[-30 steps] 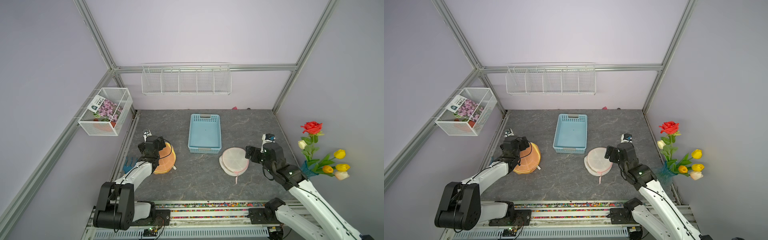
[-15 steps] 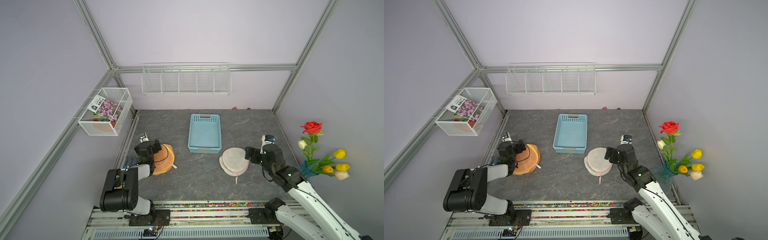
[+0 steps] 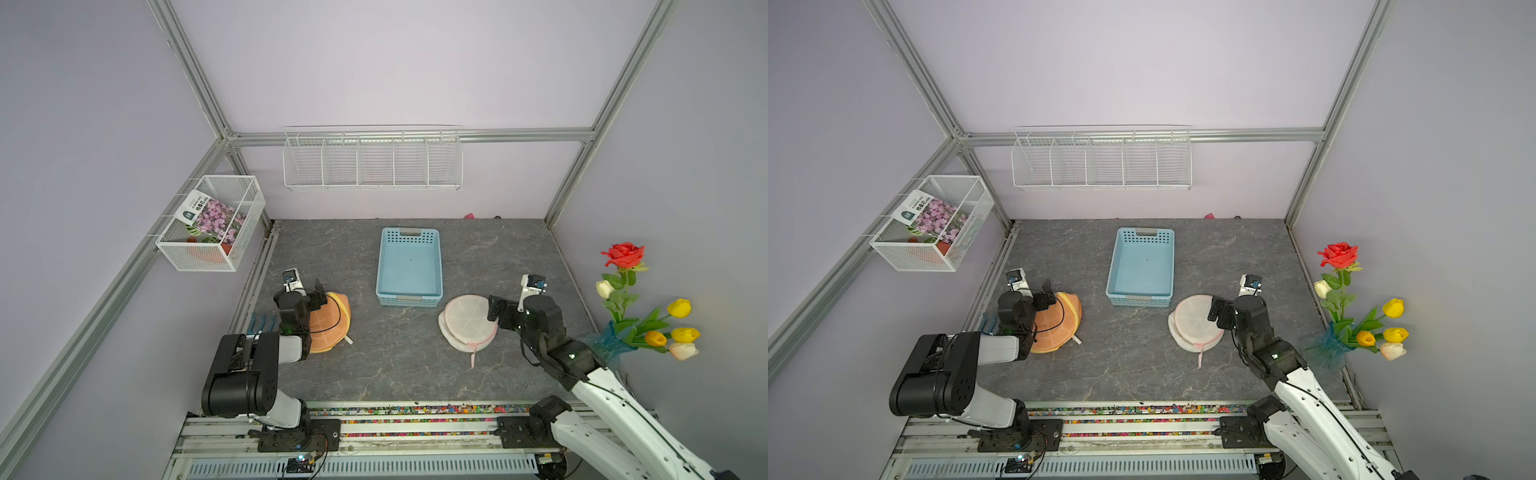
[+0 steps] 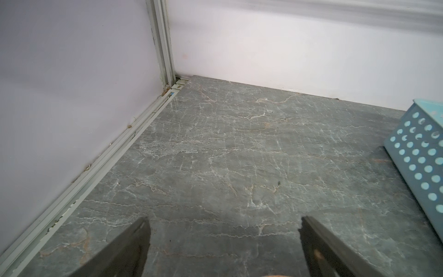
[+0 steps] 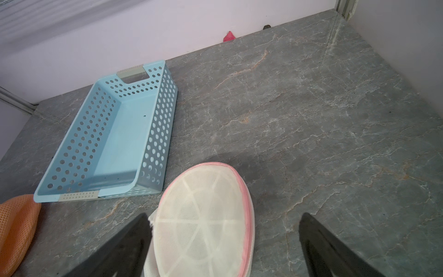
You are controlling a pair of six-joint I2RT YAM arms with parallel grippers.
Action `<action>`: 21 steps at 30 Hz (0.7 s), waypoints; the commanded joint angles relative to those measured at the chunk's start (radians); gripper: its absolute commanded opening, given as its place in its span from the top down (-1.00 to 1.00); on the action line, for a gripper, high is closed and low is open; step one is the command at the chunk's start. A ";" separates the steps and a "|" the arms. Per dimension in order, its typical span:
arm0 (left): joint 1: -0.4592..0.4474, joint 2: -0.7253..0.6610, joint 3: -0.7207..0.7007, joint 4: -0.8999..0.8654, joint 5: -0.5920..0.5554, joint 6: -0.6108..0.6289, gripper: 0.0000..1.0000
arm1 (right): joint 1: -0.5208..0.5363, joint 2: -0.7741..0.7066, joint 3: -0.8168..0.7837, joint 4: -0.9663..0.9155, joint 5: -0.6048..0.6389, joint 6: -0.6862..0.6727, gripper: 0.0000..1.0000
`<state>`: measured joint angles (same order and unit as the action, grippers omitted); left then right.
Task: Turn the laundry bag inside out
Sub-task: Reset both arms
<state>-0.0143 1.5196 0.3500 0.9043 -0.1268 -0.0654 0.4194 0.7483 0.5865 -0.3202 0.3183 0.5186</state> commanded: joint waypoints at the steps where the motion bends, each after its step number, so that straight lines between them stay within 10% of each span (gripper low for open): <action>1: -0.006 -0.006 0.017 -0.004 -0.014 0.013 -1.00 | 0.005 0.024 -0.027 0.050 0.042 -0.031 -0.97; 11: -0.006 -0.006 0.019 -0.006 -0.016 0.012 -1.00 | 0.000 0.258 -0.062 0.291 0.484 -0.291 -0.95; 21: -0.006 -0.006 0.020 -0.009 -0.014 0.010 -1.00 | -0.157 0.613 -0.240 1.108 0.322 -0.522 -0.95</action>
<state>-0.0143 1.5196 0.3500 0.9028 -0.1337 -0.0658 0.2909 1.2961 0.3485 0.4870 0.6769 0.0940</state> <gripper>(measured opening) 0.999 0.975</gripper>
